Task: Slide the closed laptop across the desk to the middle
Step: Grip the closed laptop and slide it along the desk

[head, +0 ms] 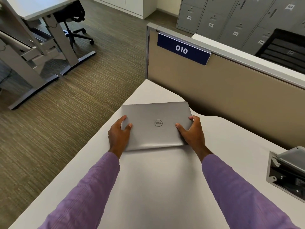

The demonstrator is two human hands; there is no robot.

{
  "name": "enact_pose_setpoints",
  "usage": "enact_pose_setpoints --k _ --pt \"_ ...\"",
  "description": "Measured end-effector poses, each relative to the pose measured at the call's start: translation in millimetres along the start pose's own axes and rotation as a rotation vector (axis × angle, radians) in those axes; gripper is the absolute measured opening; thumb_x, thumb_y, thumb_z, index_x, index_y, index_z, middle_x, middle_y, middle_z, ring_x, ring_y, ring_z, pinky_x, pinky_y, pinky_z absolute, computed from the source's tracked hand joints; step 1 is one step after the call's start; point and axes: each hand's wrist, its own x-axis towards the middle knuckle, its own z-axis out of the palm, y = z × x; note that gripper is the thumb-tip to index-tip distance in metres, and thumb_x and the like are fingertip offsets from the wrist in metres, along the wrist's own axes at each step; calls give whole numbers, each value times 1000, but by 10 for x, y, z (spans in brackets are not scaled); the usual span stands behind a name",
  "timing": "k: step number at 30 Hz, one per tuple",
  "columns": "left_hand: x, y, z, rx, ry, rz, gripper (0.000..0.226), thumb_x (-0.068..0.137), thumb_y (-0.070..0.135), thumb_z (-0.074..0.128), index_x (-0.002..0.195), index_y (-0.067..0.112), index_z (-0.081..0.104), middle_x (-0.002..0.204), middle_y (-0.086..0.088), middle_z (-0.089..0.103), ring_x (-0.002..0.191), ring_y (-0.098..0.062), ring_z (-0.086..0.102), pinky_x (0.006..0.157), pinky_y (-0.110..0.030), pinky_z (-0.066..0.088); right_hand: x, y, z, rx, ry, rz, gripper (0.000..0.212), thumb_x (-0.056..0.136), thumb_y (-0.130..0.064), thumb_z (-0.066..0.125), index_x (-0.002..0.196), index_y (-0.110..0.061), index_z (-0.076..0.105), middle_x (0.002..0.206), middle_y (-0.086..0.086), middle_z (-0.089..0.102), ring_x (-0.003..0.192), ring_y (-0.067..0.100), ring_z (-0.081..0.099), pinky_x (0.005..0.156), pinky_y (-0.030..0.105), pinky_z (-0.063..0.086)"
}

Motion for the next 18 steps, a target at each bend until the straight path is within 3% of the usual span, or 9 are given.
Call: enact_pose_setpoints --k 5,9,18 --pt "-101 15 -25 21 -38 45 49 93 28 68 141 29 57 133 -3 67 108 -14 61 98 -25 42 -55 42 -40 18 13 -37 72 75 -56 79 127 -21 44 129 0 54 114 23 55 92 39 50" --pt "-240 10 -31 45 -48 73 50 94 30 67 143 28 56 138 -5 64 124 -25 61 107 -35 45 -125 70 -126 15 9 -47 71 75 -55 79 127 -21 44 128 -1 53 115 21 54 92 39 49" --pt "-606 -4 -112 44 -41 109 51 93 28 68 142 24 56 135 -11 65 125 -29 60 108 -35 44 -471 119 -368 47 27 -58 71 75 -52 81 127 -19 45 125 -4 51 116 21 53 93 37 48"
